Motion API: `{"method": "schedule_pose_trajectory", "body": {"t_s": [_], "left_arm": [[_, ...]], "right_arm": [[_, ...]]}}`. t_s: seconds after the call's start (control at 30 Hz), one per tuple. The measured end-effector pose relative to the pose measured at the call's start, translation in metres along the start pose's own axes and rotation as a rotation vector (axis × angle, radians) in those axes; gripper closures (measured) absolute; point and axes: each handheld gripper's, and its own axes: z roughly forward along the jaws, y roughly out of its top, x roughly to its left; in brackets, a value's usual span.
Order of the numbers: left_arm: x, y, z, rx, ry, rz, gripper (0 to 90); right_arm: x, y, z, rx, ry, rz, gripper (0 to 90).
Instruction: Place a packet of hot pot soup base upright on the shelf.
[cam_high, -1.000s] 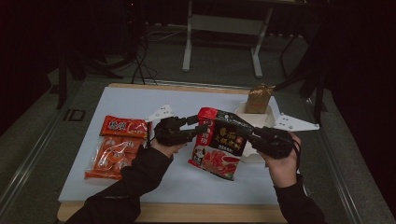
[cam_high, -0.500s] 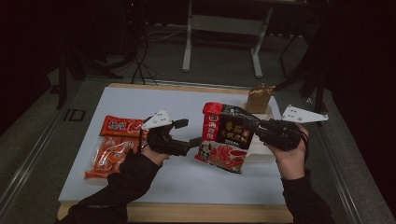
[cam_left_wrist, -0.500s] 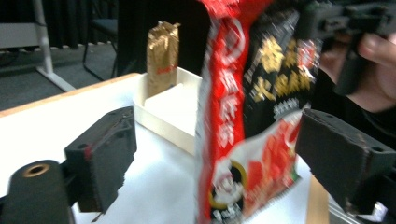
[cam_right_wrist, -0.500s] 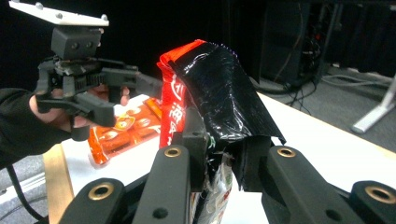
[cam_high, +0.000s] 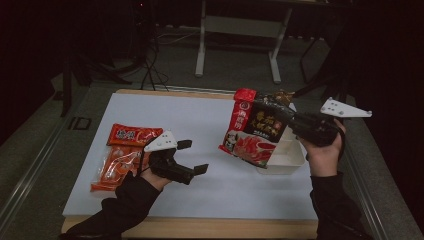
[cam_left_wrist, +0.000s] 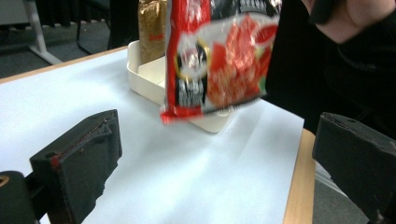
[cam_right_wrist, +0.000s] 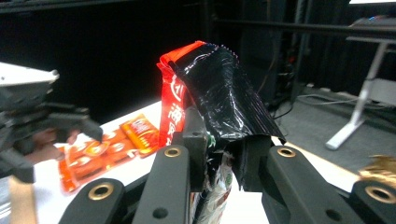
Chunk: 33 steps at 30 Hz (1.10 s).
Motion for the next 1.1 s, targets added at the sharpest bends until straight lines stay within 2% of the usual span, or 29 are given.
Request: {"method": "schedule_pose_trajectory", "body": {"t_s": [0.03,0.1,0.27,0.4,0.43,0.47,0.5,0.53,0.57,0.6,0.63,0.77,0.8,0.93,1.0,1.1], "left_arm": [[-0.001,-0.005,-0.002,-0.001,-0.001,-0.001,1.8],[-0.003,-0.012,-0.004,0.013,0.011,0.002,1.7],[-0.005,-0.029,-0.007,0.029,0.015,-0.024,1.3],[-0.004,-0.040,-0.009,0.043,0.013,-0.036,1.3],[-0.005,-0.044,-0.009,0.043,0.017,-0.034,1.4],[-0.005,-0.051,-0.010,0.042,0.011,-0.035,1.4],[-0.005,-0.051,-0.010,0.042,0.011,-0.035,1.4],[-0.005,-0.057,-0.010,0.025,-0.006,-0.028,1.5],[-0.005,-0.057,-0.010,0.025,-0.006,-0.028,1.5],[-0.005,-0.060,-0.010,0.022,-0.006,-0.018,1.5],[-0.005,-0.066,-0.011,0.013,0.003,0.001,1.5],[-0.005,-0.075,-0.012,0.007,0.020,0.018,1.5],[-0.005,-0.075,-0.012,0.007,0.020,0.018,1.5],[-0.002,-0.084,-0.012,-0.002,0.030,0.007,1.5],[-0.002,-0.087,-0.012,-0.015,0.026,-0.002,1.5],[-0.001,-0.089,-0.012,-0.008,0.034,0.006,1.5]], "right_arm": [[-0.006,0.003,-0.004,-0.016,-0.028,-0.002,76.9],[-0.013,0.007,-0.008,-0.021,-0.050,-0.009,76.9],[-0.035,0.012,-0.018,-0.023,-0.096,0.006,76.8],[-0.050,0.014,-0.022,-0.025,-0.108,-0.038,76.8],[-0.052,0.015,-0.022,-0.022,-0.121,-0.062,76.8],[-0.055,0.015,-0.022,-0.024,-0.123,-0.080,76.6],[-0.059,0.015,-0.022,-0.020,-0.117,-0.084,76.6],[-0.062,0.014,-0.022,-0.012,-0.130,-0.075,76.7],[-0.065,0.014,-0.022,-0.007,-0.137,-0.075,76.7],[-0.065,0.014,-0.022,-0.007,-0.137,-0.075,76.7],[-0.072,0.012,-0.022,-0.003,-0.147,-0.086,76.8],[-0.086,0.006,-0.021,0.003,-0.156,-0.110,76.7],[-0.086,0.006,-0.021,0.003,-0.156,-0.110,76.7],[-0.104,0.000,-0.019,-0.003,-0.159,-0.123,76.5],[-0.110,-0.003,-0.016,0.001,-0.157,-0.146,76.6],[-0.120,-0.009,-0.012,0.009,-0.154,-0.148,76.6]]}}
